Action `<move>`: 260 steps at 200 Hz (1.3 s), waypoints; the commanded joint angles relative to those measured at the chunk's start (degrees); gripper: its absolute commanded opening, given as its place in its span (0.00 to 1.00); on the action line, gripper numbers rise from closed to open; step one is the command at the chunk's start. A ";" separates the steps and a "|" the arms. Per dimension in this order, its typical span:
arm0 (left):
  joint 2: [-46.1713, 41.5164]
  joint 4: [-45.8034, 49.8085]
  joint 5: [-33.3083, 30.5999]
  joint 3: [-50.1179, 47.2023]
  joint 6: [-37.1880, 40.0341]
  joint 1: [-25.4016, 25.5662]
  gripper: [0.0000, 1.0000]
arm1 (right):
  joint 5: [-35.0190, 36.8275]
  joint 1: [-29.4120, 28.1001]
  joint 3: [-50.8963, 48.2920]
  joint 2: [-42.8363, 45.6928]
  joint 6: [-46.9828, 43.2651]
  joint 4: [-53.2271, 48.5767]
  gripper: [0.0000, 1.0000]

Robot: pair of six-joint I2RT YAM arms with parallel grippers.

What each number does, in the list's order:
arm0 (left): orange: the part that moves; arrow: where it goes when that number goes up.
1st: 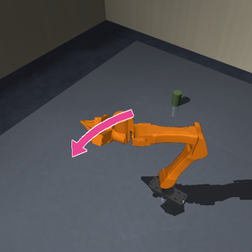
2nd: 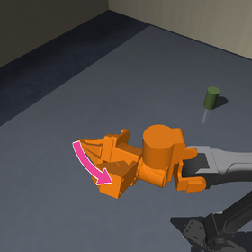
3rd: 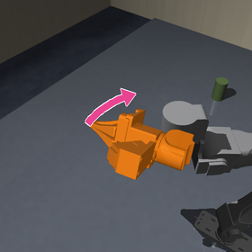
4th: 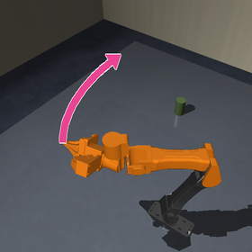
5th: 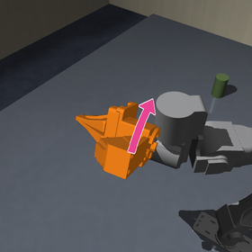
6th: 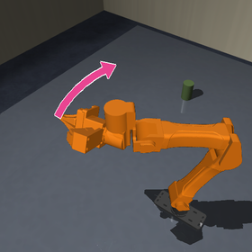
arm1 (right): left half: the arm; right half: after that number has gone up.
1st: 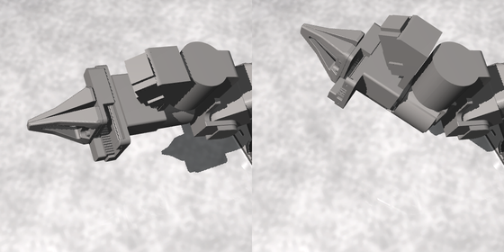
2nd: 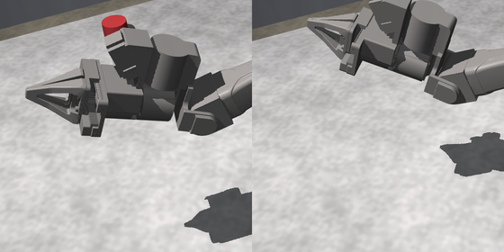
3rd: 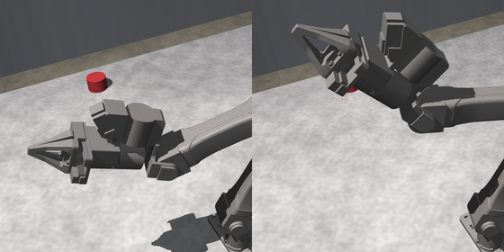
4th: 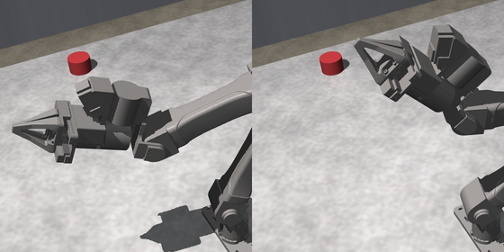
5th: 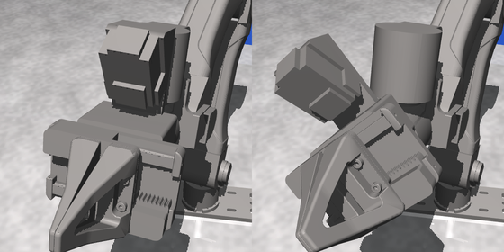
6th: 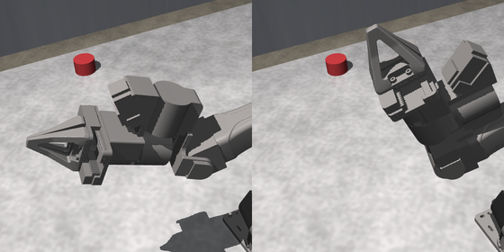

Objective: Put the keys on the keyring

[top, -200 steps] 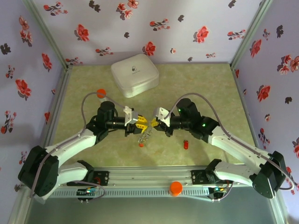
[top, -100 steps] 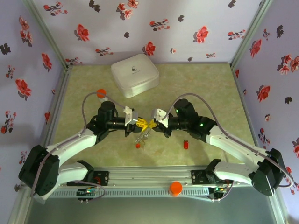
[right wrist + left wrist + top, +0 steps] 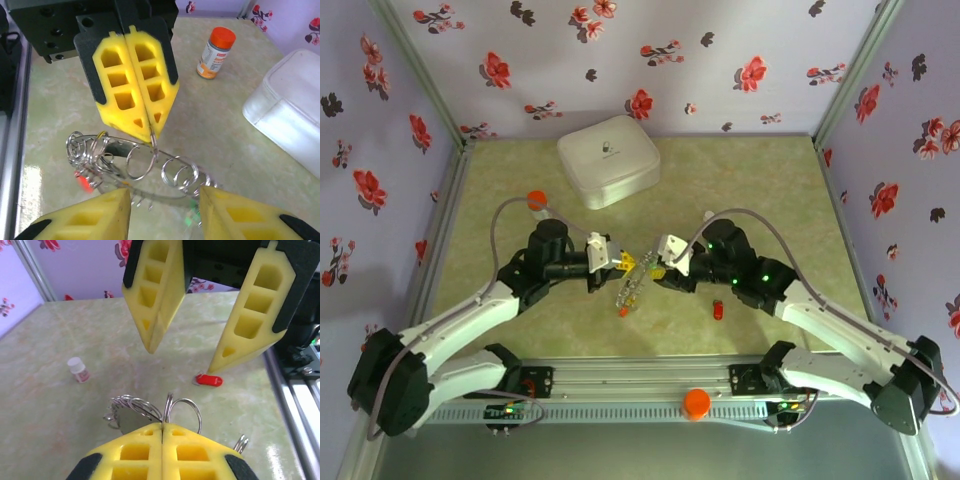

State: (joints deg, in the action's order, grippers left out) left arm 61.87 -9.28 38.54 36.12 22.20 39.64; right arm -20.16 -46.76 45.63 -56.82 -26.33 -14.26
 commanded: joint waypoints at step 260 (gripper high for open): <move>1.11 20.19 -15.09 12.53 2.11 5.10 0.00 | 0.18 1.14 -1.01 -1.83 -3.50 5.49 0.29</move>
State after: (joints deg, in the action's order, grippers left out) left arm 63.07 6.20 23.90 45.91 26.48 43.83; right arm -20.73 -45.25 41.67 -56.47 -27.20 -11.70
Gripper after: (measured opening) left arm 0.055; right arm 0.275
